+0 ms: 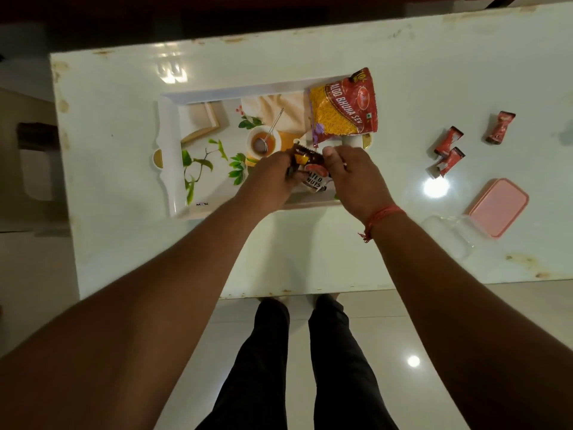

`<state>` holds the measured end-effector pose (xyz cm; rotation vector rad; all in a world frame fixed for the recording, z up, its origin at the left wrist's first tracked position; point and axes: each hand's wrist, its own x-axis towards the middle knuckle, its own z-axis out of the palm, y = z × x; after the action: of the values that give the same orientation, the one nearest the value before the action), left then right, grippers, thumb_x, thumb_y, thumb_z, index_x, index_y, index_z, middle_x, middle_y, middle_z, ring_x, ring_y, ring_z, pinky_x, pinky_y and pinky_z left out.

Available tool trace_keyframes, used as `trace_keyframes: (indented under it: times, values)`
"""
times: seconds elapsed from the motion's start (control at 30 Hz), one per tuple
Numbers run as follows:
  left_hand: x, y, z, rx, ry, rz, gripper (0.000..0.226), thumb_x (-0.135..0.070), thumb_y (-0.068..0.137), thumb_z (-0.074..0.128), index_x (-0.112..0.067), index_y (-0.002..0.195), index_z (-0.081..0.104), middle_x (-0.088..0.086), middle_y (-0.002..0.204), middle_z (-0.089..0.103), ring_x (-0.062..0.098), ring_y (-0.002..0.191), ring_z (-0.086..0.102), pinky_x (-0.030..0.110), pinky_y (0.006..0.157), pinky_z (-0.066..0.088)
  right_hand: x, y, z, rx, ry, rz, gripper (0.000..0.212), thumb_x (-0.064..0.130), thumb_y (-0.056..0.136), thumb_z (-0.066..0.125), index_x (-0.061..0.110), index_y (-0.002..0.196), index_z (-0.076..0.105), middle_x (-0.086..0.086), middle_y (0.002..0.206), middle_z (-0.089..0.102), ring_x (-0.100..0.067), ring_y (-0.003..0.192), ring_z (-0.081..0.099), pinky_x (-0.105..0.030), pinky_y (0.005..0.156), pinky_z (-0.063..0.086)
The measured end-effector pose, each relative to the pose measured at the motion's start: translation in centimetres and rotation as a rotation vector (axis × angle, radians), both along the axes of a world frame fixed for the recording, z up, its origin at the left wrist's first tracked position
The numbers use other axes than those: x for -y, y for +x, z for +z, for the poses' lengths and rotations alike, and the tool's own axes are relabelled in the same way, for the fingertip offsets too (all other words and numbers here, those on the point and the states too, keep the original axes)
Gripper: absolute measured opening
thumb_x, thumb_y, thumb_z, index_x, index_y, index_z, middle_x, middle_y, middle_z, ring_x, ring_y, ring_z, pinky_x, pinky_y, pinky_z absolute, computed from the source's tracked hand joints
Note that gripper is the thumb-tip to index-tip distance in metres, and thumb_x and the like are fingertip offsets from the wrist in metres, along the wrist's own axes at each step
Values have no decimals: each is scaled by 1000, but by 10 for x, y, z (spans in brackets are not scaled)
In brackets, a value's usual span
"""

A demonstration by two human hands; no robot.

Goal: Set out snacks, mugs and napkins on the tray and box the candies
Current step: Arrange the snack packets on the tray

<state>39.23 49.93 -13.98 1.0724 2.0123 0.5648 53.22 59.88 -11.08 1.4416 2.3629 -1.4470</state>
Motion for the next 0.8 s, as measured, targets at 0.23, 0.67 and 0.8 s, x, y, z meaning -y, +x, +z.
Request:
trace_keyframes:
  times: [0.23,0.67,0.8]
  values:
    - [-26,11,1,-219,-76,-4,54,-30,93,62,-14,142,45,15,139,49,35,130,43,44,107,35,-21,11,-10,79,145,-50,31,34,91,63,22,120,64,-4,108,71,-16,87,66,-22,74,47]
    - [-15,75,-8,80,-48,227,53,-18,96,57,-13,146,40,7,144,39,23,128,49,28,101,40,-32,33,-30,118,-76,-387,23,41,90,63,19,91,55,14,75,54,-2,68,52,-20,56,36]
    - [-13,75,-7,60,-44,220,52,-17,95,57,-12,144,41,8,143,41,24,128,49,29,100,41,-31,37,-30,122,-97,-359,25,41,90,64,17,89,55,12,75,55,-2,67,50,-21,55,34]
